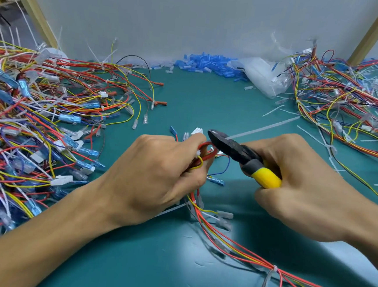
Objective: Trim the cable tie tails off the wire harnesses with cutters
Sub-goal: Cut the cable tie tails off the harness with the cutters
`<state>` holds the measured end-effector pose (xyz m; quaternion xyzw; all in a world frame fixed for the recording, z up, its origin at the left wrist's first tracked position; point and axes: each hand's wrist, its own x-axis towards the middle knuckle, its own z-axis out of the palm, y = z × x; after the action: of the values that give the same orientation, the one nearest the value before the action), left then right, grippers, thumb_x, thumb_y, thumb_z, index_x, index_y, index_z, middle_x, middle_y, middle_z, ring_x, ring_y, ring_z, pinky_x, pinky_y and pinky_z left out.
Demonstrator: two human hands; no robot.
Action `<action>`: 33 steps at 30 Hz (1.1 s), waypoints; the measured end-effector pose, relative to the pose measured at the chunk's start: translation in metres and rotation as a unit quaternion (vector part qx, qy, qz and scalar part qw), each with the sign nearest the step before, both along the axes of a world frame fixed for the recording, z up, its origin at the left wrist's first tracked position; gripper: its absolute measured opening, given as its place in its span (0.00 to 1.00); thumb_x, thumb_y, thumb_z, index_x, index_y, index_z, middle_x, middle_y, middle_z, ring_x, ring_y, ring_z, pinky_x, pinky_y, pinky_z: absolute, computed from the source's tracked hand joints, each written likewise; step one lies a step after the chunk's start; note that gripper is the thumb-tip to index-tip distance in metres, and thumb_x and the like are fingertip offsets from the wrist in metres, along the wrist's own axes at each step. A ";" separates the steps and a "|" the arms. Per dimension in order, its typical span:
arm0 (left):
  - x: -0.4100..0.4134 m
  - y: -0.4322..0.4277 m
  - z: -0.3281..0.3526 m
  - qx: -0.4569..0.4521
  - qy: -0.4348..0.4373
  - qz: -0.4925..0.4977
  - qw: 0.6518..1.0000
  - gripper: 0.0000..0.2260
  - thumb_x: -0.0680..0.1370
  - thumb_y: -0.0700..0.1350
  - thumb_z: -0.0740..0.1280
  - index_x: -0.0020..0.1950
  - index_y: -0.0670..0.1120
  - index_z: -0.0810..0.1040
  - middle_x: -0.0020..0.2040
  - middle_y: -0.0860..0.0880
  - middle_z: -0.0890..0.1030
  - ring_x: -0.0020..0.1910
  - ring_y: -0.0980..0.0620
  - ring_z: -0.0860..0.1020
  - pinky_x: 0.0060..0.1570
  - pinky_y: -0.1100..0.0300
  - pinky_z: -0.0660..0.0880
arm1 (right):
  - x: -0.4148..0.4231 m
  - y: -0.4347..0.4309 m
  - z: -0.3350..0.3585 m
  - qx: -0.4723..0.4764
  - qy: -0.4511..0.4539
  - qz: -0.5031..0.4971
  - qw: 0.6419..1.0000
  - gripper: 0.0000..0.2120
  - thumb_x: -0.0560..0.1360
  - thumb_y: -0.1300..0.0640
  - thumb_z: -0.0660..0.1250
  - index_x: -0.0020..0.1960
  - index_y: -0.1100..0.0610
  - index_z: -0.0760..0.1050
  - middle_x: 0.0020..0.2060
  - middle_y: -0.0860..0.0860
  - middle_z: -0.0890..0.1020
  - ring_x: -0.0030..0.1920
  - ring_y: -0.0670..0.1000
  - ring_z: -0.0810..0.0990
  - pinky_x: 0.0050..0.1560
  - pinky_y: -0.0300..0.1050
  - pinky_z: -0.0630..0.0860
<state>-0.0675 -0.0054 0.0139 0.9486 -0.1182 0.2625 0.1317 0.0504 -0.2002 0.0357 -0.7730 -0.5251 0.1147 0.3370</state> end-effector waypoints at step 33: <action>0.001 -0.003 -0.007 -0.066 -0.026 0.035 0.997 0.14 0.84 0.46 0.61 0.43 0.40 0.75 0.30 0.49 0.63 0.29 0.40 0.63 0.27 0.46 0.66 | 0.005 0.002 -0.003 0.013 -0.097 -0.021 0.995 0.08 0.59 0.62 0.61 0.36 0.54 0.66 0.28 0.55 0.62 0.31 0.55 0.59 0.29 0.51 0.55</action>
<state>-0.0669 -0.0088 0.0073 0.9340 -0.0710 0.2992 0.1820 0.0553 -0.1979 0.0331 -0.7871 -0.5402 0.0248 0.2968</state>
